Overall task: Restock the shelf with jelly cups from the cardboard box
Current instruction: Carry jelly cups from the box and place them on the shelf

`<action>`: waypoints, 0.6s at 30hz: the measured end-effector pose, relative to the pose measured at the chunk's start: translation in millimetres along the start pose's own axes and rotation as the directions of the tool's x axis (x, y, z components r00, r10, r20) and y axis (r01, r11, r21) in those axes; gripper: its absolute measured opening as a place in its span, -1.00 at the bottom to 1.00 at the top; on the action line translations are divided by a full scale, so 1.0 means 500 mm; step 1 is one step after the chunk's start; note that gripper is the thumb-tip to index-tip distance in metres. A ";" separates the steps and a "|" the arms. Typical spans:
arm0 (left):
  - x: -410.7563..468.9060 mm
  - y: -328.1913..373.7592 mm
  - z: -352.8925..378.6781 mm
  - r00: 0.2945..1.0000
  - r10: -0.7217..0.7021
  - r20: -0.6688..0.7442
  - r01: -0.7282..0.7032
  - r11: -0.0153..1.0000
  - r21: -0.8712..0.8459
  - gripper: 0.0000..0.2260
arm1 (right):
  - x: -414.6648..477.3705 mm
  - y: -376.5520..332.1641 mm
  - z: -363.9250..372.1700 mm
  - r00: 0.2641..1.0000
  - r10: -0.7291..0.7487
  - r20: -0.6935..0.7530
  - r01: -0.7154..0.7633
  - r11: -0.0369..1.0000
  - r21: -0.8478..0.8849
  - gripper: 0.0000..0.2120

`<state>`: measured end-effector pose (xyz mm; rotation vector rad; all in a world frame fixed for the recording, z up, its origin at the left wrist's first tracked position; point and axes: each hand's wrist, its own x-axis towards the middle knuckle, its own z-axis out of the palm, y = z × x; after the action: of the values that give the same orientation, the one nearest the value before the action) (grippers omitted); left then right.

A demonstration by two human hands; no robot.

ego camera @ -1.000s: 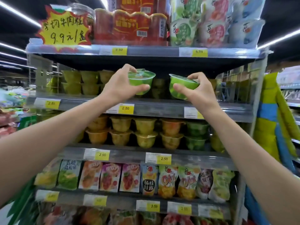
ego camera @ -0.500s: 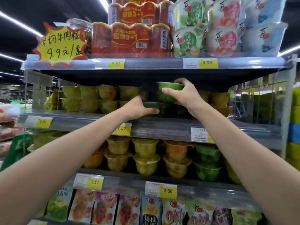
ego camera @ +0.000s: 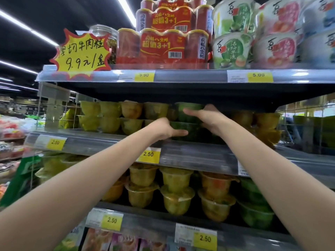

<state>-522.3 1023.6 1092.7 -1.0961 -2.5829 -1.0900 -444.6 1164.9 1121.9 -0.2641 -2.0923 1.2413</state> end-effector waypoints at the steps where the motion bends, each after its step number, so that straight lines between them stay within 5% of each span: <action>1: 0.007 -0.001 0.001 1.000 0.010 0.012 -0.010 1.000 -0.020 -0.32 | 0.006 0.004 0.000 1.000 0.016 -0.007 -0.016 1.000 -0.005 -0.15; 18: 0.064 -0.018 0.026 0.999 0.031 0.045 -0.027 0.996 -0.087 -0.45 | 0.047 0.015 0.020 0.998 -0.004 -0.056 -0.009 0.975 -0.224 -0.20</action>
<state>-549.6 1046.2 1090.1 -1.1873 -2.5685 -1.1943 -469.9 1173.5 1122.9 -0.3986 -2.1839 0.9869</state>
